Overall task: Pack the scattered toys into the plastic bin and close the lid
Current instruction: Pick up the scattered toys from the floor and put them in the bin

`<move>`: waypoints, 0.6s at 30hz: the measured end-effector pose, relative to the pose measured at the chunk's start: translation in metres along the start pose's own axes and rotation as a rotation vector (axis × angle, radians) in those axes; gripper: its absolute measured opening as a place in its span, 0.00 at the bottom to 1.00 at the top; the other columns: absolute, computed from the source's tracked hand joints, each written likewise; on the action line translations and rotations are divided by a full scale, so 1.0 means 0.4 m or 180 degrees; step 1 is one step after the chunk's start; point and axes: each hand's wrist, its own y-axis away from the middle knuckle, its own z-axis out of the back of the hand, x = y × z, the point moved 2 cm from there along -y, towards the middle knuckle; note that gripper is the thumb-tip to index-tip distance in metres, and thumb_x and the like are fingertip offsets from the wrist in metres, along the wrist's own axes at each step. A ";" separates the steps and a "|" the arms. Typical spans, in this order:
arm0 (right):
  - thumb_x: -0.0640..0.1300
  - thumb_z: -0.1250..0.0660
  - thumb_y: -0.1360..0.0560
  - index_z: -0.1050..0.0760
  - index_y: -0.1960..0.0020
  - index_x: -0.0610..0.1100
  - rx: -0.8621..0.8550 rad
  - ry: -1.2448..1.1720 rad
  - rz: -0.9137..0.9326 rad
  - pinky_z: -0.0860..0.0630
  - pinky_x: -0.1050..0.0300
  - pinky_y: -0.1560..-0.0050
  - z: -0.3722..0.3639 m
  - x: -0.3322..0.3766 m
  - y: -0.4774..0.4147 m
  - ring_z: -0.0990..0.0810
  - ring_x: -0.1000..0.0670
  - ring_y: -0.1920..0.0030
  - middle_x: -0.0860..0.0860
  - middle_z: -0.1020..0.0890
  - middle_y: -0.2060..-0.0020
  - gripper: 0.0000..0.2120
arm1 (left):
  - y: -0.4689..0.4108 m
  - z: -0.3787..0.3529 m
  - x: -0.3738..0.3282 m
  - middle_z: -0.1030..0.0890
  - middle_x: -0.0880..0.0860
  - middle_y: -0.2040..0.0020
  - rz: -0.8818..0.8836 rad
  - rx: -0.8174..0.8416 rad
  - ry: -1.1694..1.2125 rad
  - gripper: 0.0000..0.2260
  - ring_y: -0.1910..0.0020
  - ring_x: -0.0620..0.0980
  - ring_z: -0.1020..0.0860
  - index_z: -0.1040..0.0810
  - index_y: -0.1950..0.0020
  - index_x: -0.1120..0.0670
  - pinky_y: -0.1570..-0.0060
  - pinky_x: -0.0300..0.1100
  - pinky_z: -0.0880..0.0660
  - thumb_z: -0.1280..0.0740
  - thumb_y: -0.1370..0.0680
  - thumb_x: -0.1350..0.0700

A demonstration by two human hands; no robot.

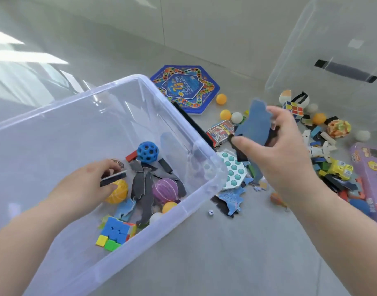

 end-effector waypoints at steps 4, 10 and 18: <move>0.39 0.27 0.33 0.34 0.51 0.56 0.1005 0.0228 0.0494 0.20 0.57 0.56 -0.176 0.092 -0.024 0.20 0.49 0.57 0.52 0.24 0.59 0.21 | -0.007 0.000 0.012 0.24 0.49 0.40 -0.0124 0.0162 0.0149 0.18 0.43 0.51 0.27 0.30 0.35 0.49 0.50 0.40 0.33 0.35 0.25 0.57; 0.41 0.34 0.27 0.31 0.36 0.44 0.2160 0.2250 -0.0159 0.26 0.56 0.46 -0.286 -0.018 -0.040 0.23 0.46 0.44 0.47 0.23 0.42 0.20 | 0.004 0.052 0.011 0.24 0.45 0.52 -0.0074 -0.0135 -0.0236 0.09 0.50 0.49 0.26 0.22 0.47 0.43 0.56 0.40 0.32 0.40 0.23 0.49; 0.38 0.42 0.25 0.21 0.47 0.39 0.1274 0.1347 0.1073 0.26 0.64 0.49 -0.148 0.000 0.001 0.21 0.59 0.54 0.54 0.17 0.56 0.13 | 0.112 0.080 -0.168 0.31 0.22 0.50 -0.1264 0.0770 0.0777 0.25 0.49 0.22 0.33 0.33 0.59 0.23 0.55 0.20 0.32 0.51 0.51 0.18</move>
